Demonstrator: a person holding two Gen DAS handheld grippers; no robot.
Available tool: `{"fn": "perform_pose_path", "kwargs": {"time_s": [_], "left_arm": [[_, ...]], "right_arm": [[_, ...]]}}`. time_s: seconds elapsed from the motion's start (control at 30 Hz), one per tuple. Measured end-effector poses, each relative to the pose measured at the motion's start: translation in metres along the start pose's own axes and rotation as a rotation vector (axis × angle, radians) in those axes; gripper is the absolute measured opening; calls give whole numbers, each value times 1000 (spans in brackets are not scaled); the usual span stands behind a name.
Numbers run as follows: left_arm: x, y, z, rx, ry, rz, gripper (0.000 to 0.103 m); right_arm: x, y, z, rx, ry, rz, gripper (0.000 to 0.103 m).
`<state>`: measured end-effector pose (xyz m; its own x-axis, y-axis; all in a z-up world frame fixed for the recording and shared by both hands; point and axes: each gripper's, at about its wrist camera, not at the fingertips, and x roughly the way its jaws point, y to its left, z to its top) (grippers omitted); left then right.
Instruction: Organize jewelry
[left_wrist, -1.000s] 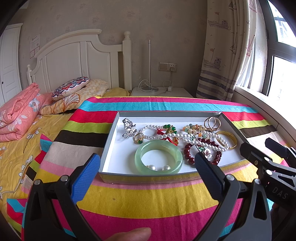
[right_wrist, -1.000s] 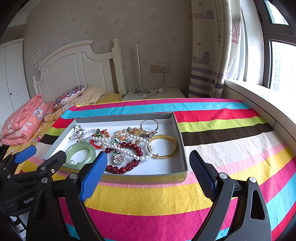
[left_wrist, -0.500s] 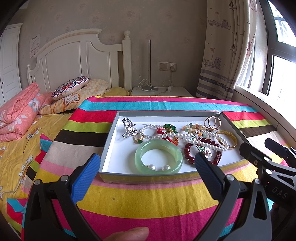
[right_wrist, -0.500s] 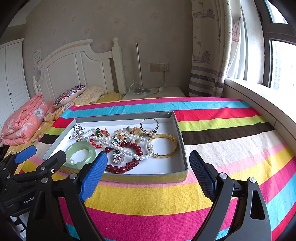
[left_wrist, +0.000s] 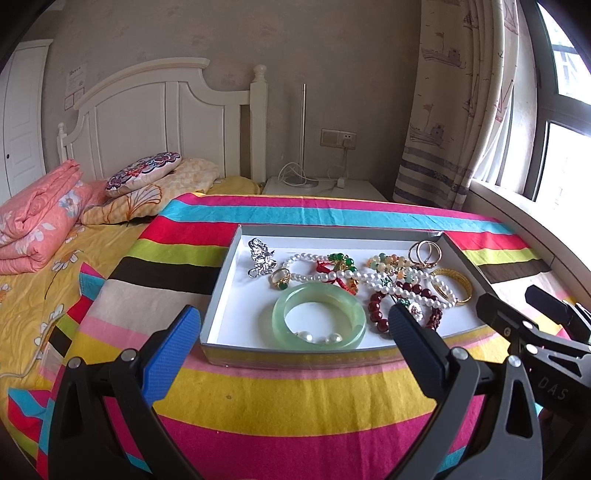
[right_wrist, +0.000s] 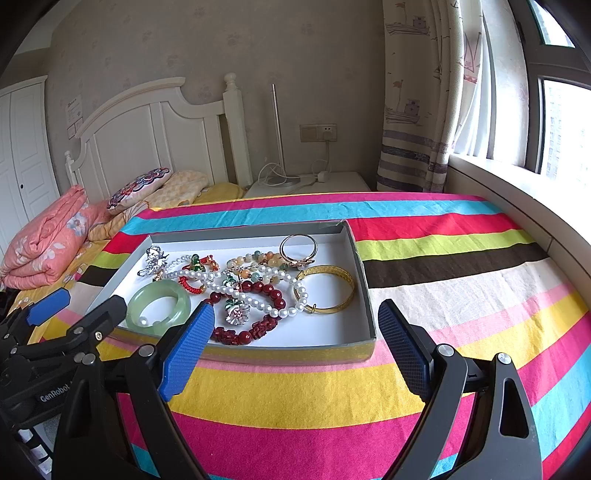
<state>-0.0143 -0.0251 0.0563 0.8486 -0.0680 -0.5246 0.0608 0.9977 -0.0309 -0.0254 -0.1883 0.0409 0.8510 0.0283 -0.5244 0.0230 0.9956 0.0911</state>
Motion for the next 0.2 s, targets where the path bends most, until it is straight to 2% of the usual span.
{"fn": "perform_pose_path", "kwargs": {"time_s": [0.13, 0.2], "left_arm": [[0, -4, 0, 18, 12, 7, 101], [0, -5, 1, 15, 42, 3, 101]], "right_arm": [[0, 1, 0, 1, 0, -1, 87], [0, 0, 0, 3, 4, 3, 87]]}}
